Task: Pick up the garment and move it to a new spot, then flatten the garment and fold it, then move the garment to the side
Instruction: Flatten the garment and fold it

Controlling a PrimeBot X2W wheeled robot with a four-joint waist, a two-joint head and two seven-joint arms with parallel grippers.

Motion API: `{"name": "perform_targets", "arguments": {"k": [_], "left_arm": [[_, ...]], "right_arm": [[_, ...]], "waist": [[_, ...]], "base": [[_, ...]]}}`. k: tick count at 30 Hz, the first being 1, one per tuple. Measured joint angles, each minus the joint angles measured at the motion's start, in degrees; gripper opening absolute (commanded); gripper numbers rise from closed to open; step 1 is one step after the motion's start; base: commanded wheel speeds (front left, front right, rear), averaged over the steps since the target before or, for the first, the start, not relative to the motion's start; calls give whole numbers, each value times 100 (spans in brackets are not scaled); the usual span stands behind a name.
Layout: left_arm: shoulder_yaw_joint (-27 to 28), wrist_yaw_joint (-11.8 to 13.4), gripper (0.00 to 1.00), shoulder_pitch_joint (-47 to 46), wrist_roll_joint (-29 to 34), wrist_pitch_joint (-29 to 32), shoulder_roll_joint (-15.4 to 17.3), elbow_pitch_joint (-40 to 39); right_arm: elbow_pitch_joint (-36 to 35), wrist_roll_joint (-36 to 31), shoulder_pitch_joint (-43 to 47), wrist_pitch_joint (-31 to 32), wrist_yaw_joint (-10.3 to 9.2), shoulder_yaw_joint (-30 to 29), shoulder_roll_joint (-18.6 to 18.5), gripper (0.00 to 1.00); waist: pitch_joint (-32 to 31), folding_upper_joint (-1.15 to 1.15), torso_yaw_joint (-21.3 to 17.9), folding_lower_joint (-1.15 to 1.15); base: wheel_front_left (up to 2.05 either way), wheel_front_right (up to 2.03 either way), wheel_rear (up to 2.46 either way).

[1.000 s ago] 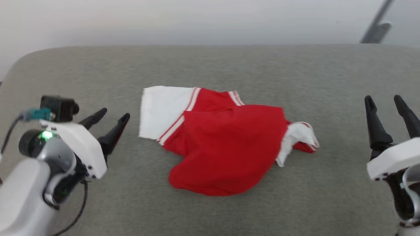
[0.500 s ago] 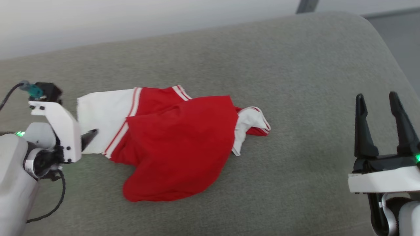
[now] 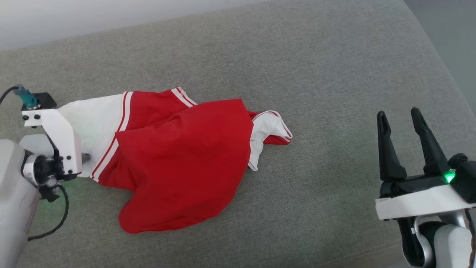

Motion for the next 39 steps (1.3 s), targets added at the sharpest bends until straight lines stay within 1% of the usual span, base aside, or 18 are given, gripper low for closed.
{"name": "perform_targets", "arguments": {"k": [3,4,8,11,15,18,21,23,24,25,29,31,36,39], "left_arm": [[15,-30,0,-91,-5,-143,-56,119],[4,-89,0,-109,-3,-191,-63,127],[24,-174,0,-120,2,-466,-20,82],[66,-179,0,-90,22,-651,172,32],[169,-110,0,90,43,-755,526,-26],[253,-32,0,204,0,-761,684,-113],[355,32,0,388,-168,-770,712,-154],[387,83,0,513,-240,-764,669,-167],[385,83,35,557,-246,-788,642,-191],[383,92,100,586,-258,-804,613,-219],[376,166,100,584,-280,-743,608,-474],[392,287,100,542,-293,-613,620,-678],[324,501,100,277,-283,-138,650,-1621],[203,636,100,249,-302,220,588,-2257]], "right_arm": [[16,-35,-7,79,-1,91,0,100],[11,-45,-16,78,0,91,7,100],[-5,-65,-15,137,0,7,4,100],[-23,-144,4,190,0,-111,4,100],[-70,-160,8,254,0,-219,4,100],[-100,-187,10,274,0,-255,3,100],[-108,-202,7,315,0,-269,-4,100],[-94,-203,5,360,0,-265,-9,100],[-85,-197,2,361,0,-268,-9,100],[-73,-196,-1,366,0,-269,-14,100],[-41,-203,2,396,0,-289,-42,100],[-44,-205,17,416,0,-290,-42,100],[-73,-220,122,486,0,-296,-40,100],[-84,-221,138,492,0,-274,-40,100]], "waist": [[20,0,57,0],[19,0,83,0],[-17,0,222,0],[-66,-1,361,0],[-136,-1,573,0],[-180,-1,720,0],[-216,0,845,0],[-241,-1,918,0],[-256,-1,953,0],[-274,0,986,0],[-381,0,1091,0],[-452,-1,1129,0],[-604,-1,1211,0],[-680,0,1209,0]], "base": [[0,0,0],[0,0,0],[0,0,0],[0,0,0],[0,0,0],[0,0,0],[0,0,0],[0,0,0],[0,0,0],[0,0,0],[0,0,0],[0,0,0],[0,0,0],[0,0,0]]}}
